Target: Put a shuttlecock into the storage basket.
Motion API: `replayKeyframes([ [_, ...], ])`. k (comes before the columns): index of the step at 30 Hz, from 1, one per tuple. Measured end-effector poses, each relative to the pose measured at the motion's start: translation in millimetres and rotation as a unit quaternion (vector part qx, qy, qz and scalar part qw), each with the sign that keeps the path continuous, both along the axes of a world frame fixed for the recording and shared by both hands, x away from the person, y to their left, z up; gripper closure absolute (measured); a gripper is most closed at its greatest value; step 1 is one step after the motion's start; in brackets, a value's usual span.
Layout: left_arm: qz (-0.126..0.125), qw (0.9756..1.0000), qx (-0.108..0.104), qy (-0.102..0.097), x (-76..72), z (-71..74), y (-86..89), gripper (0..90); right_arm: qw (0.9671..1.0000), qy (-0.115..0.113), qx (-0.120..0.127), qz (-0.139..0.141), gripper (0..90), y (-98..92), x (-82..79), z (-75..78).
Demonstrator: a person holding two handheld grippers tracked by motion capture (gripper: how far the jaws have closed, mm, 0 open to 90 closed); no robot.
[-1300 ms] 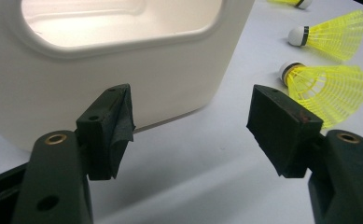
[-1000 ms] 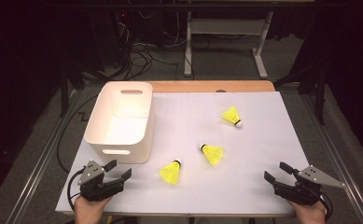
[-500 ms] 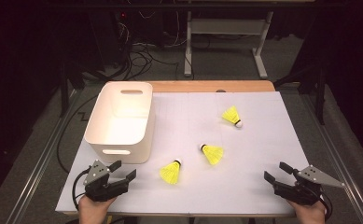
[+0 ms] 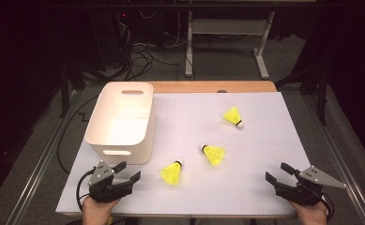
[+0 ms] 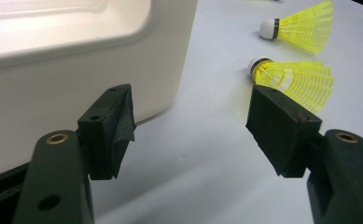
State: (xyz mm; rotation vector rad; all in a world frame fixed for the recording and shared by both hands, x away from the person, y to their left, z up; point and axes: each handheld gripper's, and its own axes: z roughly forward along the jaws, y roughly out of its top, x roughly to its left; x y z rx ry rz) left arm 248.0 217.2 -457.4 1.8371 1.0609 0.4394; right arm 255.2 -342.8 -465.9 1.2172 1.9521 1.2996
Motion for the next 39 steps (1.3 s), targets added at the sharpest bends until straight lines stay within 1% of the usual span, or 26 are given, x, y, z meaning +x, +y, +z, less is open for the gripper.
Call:
replayKeyframes([
  [12,-0.013,0.9999,0.006,0.002,1.0,-0.7,-7.8,33.0,1.0,0.0,0.0,0.0,26.8,0.1,0.1,0.0],
  [18,-0.019,0.9998,0.003,0.004,2.2,-1.0,-11.3,33.1,1.0,0.0,-0.001,0.001,26.8,0.0,0.3,-0.1],
  [19,-0.018,0.9998,0.007,0.003,2.3,-0.7,-11.5,33.1,1.0,0.0,-0.001,0.001,26.8,0.1,0.4,-0.1],
  [20,-0.021,0.9997,0.005,0.005,2.5,-0.9,-12.4,33.1,1.0,-0.001,-0.002,0.001,26.8,0.2,0.5,-0.1],
  [22,-0.021,0.9997,0.009,0.003,2.8,-0.8,-13.3,33.2,1.0,-0.001,-0.002,0.002,26.8,0.3,0.5,-0.1],
  [23,-0.025,0.9996,0.006,0.006,3.3,-1.2,-15.7,33.1,1.0,-0.001,-0.002,0.001,26.8,0.4,0.4,-0.1],
  [27,-0.03,0.9995,0.008,0.006,4.4,-1.7,-19.6,33.3,1.0,0.0,-0.002,0.001,26.8,0.3,0.5,-0.1],
  [32,-0.037,0.9992,0.015,0.009,6.0,-2.5,-23.7,33.3,1.0,0.0,-0.002,0.002,26.8,0.5,0.5,-0.1],
  [35,-0.037,0.9992,0.014,0.01,6.8,-3.0,-25.8,33.3,1.0,-0.001,-0.002,0.002,26.8,0.5,0.6,-0.1],
  [39,-0.042,0.9989,0.018,0.012,8.0,-3.4,-29.6,33.5,1.0,-0.001,-0.002,0.003,26.8,0.6,0.8,-0.2],
])
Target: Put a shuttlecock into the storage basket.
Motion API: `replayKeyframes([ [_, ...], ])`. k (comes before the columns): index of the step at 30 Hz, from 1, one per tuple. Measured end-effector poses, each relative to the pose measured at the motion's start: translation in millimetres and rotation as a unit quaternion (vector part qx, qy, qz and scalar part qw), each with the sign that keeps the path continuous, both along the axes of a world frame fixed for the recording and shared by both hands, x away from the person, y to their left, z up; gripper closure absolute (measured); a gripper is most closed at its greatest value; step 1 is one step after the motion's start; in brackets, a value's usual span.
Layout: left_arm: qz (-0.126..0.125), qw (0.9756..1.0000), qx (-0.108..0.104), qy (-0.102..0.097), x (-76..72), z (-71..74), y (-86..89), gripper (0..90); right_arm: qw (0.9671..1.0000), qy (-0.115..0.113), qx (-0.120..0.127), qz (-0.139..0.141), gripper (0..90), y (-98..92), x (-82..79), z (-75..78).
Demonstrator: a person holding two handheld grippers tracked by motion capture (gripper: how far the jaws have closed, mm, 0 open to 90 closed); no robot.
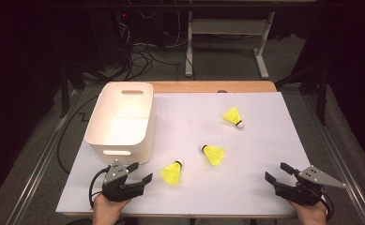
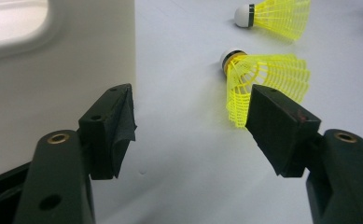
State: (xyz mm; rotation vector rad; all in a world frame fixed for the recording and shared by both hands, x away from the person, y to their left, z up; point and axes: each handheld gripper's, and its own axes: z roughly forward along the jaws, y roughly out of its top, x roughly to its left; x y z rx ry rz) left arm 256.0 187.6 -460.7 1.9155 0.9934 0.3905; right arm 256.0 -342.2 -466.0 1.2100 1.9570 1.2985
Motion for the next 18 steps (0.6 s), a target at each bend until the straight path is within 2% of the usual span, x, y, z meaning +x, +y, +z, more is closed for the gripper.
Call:
replayKeyframes([
  [18,-0.018,0.9997,0.013,0.014,7.8,-2.6,-19.0,35.0,1.0,0.001,0.0,0.001,26.8,0.3,0.3,0.0],
])
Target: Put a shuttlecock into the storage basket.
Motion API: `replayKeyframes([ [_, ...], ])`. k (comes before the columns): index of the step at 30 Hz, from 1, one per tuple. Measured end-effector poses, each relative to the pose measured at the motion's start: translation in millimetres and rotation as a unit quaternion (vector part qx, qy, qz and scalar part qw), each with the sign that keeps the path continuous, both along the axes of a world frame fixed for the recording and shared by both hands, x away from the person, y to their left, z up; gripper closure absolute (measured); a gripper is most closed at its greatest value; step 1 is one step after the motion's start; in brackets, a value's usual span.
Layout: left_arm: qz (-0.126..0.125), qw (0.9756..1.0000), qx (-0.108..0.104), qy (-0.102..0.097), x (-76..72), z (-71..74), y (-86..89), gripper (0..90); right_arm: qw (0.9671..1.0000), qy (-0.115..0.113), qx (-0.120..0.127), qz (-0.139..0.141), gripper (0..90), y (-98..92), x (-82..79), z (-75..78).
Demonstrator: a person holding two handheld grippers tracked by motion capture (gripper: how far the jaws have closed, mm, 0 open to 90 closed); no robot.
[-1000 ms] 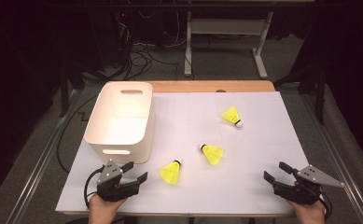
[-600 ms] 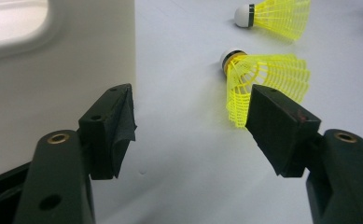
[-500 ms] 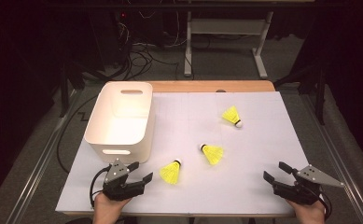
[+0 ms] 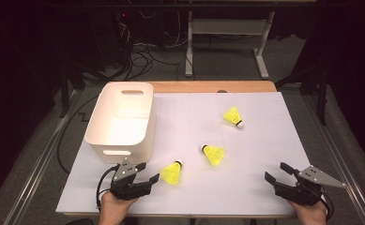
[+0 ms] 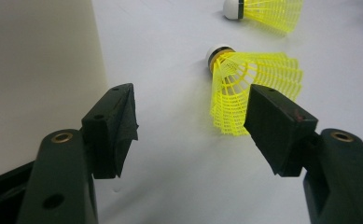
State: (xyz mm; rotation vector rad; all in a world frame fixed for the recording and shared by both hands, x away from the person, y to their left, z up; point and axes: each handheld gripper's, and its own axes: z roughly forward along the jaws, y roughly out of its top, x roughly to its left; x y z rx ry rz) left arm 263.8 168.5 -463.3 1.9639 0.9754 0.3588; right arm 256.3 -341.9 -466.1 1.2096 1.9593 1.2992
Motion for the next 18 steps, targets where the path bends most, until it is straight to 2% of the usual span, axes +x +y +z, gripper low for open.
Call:
replayKeyframes([
  [6,-0.005,0.9999,0.002,0.009,3.2,-0.3,-6.3,36.7,1.0,-0.001,0.0,0.0,27.1,0.2,-0.2,0.2],
  [14,-0.009,0.999,0.018,0.04,10.4,0.5,-16.9,37.9,1.0,-0.002,0.001,0.001,27.1,0.3,-0.3,0.3],
  [16,-0.014,0.9982,0.022,0.054,13.0,0.8,-20.8,38.7,1.0,-0.003,0.0,0.002,27.1,0.3,-0.3,0.3],
  [18,-0.015,0.998,0.024,0.057,13.8,1.0,-22.1,39.6,1.0,-0.002,0.0,0.002,27.1,0.4,-0.3,0.2],
])
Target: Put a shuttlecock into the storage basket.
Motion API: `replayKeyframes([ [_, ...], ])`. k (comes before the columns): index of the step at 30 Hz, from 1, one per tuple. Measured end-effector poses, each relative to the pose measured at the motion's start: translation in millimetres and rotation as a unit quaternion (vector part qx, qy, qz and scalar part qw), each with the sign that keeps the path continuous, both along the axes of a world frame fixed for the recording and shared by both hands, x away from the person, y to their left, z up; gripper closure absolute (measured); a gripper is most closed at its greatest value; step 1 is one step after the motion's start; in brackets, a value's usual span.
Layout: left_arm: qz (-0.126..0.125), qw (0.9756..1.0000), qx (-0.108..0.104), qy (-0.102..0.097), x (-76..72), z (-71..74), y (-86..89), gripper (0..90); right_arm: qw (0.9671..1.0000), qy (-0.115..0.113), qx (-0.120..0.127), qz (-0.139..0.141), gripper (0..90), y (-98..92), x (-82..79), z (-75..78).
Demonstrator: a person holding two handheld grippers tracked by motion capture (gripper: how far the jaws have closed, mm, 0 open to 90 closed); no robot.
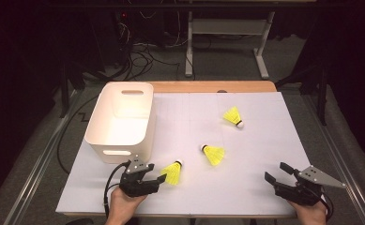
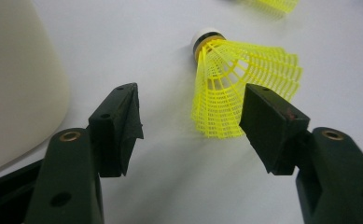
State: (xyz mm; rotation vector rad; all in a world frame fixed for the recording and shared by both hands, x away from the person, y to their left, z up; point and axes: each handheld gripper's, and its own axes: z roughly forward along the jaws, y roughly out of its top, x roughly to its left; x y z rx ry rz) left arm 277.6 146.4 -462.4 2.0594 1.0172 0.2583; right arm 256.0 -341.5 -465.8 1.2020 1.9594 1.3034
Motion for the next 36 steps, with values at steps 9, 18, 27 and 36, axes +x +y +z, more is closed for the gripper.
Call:
replayKeyframes([
  [9,-0.013,0.9994,0.018,0.025,5.6,-1.4,-9.2,48.7,1.0,-0.002,-0.001,0.004,27.3,0.2,0.2,-0.1],
  [18,-0.008,0.9987,0.016,0.048,13.0,-4.3,-13.4,63.8,1.0,-0.002,-0.002,0.007,27.6,0.7,0.3,-0.2],
  [27,-0.003,0.998,0.016,0.061,17.0,-5.4,-14.2,72.5,1.0,-0.001,-0.002,0.009,27.7,0.9,0.3,-0.3],
  [36,-0.006,0.9976,0.017,0.066,19.0,-5.0,-15.9,85.1,0.9999,-0.001,-0.003,0.01,27.8,1.2,0.3,-0.4],
])
